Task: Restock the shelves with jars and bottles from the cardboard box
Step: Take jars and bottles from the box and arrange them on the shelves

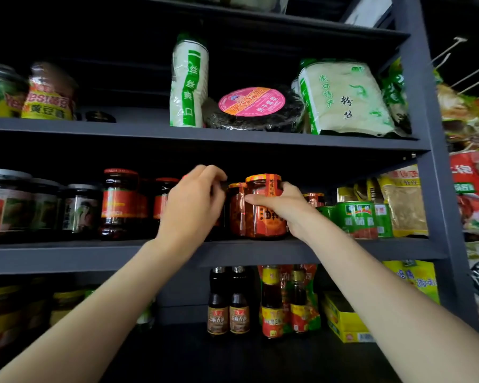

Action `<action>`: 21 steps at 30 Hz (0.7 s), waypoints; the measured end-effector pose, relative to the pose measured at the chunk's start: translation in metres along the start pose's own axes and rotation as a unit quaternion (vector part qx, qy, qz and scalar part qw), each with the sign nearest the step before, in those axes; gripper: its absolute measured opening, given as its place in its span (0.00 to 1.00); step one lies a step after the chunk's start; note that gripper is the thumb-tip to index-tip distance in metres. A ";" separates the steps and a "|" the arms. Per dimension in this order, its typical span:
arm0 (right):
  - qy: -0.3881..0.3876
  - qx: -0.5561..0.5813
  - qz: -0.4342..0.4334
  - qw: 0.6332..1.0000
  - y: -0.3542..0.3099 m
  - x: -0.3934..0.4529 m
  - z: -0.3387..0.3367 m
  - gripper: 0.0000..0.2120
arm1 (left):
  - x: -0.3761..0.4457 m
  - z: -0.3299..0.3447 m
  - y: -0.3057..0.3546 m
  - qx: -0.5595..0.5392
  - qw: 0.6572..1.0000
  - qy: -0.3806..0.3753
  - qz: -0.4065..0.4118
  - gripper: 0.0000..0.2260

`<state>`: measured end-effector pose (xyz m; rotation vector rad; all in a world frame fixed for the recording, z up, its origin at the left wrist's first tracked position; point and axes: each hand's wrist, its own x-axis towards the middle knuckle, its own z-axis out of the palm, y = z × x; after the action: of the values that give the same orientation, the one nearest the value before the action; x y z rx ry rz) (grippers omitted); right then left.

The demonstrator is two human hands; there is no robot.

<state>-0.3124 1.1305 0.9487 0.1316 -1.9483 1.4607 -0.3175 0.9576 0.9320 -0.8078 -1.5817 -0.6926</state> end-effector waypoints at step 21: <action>-0.111 -0.013 0.052 0.992 -0.002 0.006 0.020 0.44 | -0.007 0.006 -0.021 0.201 0.956 -0.207 0.049 0.24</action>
<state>-0.3251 1.1143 0.9508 0.1904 -2.1801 1.5423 -0.3373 0.9491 0.9245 -0.7467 -1.9591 -0.1152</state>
